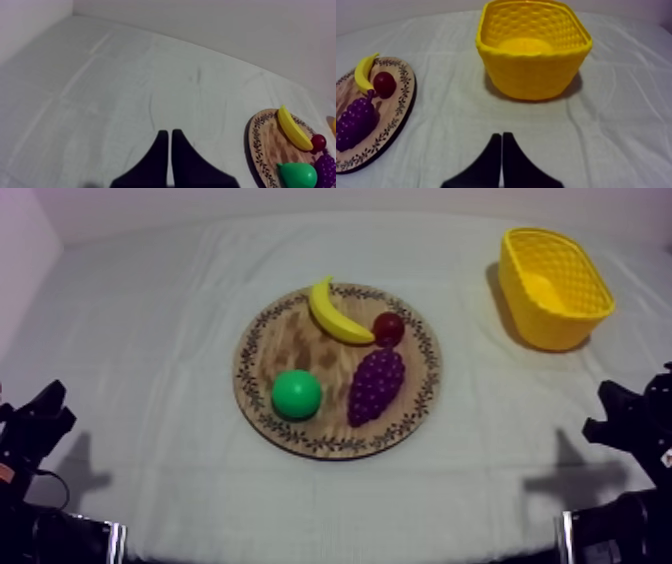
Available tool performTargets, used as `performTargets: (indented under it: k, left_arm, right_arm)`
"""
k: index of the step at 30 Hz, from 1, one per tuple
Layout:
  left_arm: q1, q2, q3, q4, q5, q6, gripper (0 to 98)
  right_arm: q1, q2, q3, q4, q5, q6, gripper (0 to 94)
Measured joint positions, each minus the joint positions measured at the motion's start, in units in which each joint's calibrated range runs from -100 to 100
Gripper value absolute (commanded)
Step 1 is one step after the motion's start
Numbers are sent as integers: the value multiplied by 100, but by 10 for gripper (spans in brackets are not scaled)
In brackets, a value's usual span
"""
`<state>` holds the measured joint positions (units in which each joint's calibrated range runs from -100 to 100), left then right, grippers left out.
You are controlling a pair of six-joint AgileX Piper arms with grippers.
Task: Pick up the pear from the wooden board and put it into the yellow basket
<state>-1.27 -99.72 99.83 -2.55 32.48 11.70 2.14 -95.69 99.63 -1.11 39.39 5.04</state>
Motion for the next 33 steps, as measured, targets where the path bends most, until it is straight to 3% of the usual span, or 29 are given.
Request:
performTargets:
  k: [2, 8, 14, 18, 33]
  left_arm:
    - [0, 0, 0, 0, 0, 0, 1]
    - [0, 0, 0, 0, 0, 0, 1]
    - [0, 0, 0, 0, 0, 0, 1]
    - [0, 0, 0, 0, 0, 0, 1]
    - [0, 0, 0, 0, 0, 0, 1]
  right_arm:
    - [-23, 0, 0, 0, -272, 98, 3]
    - [-117, 24, 7, 6, -259, 317, 5]
    - [-241, 646, -564, 79, -119, -109, 5]
    - [-261, 1416, -1500, -109, 365, -359, 6]
    - [-900, 4546, -6047, -722, 3217, -572, 4]
